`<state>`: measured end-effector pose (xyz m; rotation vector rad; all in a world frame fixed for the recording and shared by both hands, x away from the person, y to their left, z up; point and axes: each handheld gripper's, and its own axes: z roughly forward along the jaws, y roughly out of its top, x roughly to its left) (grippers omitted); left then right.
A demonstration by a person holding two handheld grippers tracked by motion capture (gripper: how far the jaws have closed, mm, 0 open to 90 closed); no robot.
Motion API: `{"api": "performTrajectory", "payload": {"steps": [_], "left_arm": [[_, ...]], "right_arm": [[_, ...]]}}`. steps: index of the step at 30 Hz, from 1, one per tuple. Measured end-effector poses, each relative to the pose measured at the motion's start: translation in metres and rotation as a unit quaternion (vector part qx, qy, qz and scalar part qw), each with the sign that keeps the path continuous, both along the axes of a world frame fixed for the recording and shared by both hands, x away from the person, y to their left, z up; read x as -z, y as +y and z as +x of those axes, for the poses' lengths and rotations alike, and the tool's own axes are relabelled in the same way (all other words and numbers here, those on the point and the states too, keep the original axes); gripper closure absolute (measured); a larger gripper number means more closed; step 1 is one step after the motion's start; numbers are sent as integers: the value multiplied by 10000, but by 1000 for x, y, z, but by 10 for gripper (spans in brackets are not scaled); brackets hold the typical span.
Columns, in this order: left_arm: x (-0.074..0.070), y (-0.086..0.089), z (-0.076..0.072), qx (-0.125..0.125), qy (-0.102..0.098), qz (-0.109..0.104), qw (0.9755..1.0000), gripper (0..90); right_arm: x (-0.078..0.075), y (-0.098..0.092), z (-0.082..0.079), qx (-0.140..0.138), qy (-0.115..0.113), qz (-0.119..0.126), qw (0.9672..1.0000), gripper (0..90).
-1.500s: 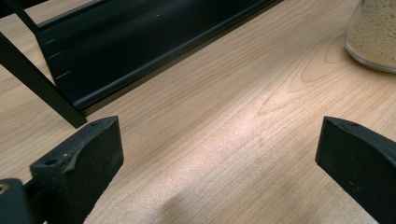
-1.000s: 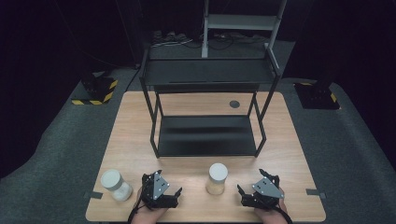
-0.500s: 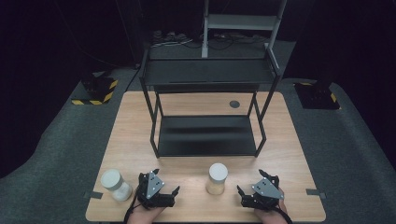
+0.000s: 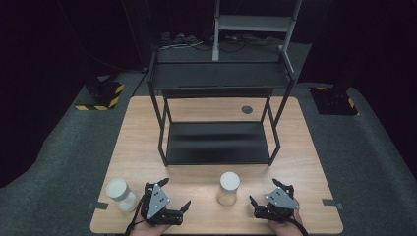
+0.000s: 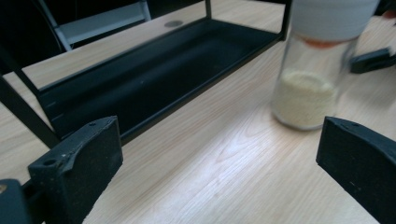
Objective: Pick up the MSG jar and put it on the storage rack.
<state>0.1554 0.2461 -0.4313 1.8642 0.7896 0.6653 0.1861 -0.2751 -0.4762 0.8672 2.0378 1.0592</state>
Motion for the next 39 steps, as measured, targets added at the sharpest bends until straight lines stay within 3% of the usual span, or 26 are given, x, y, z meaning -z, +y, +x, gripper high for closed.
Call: {"api": "performTrajectory", "payload": {"steps": [5,17,27,39], "left_arm": [[-10,3,-8,13,-48,-129,9999,7],[-22,17,-24,-176,-299,-96,9994,5],[-27,36,-35,-514,-448,-68,9977,4],[-29,64,-50,-976,-553,-177,9935,4]], "right_arm": [[0,-1,1,1,21,22,10000,2],[-1,-1,1,-3,38,36,10000,2],[0,-1,1,6,31,39,10000,2],[0,0,0,-2,5,13,10000,2]]}}
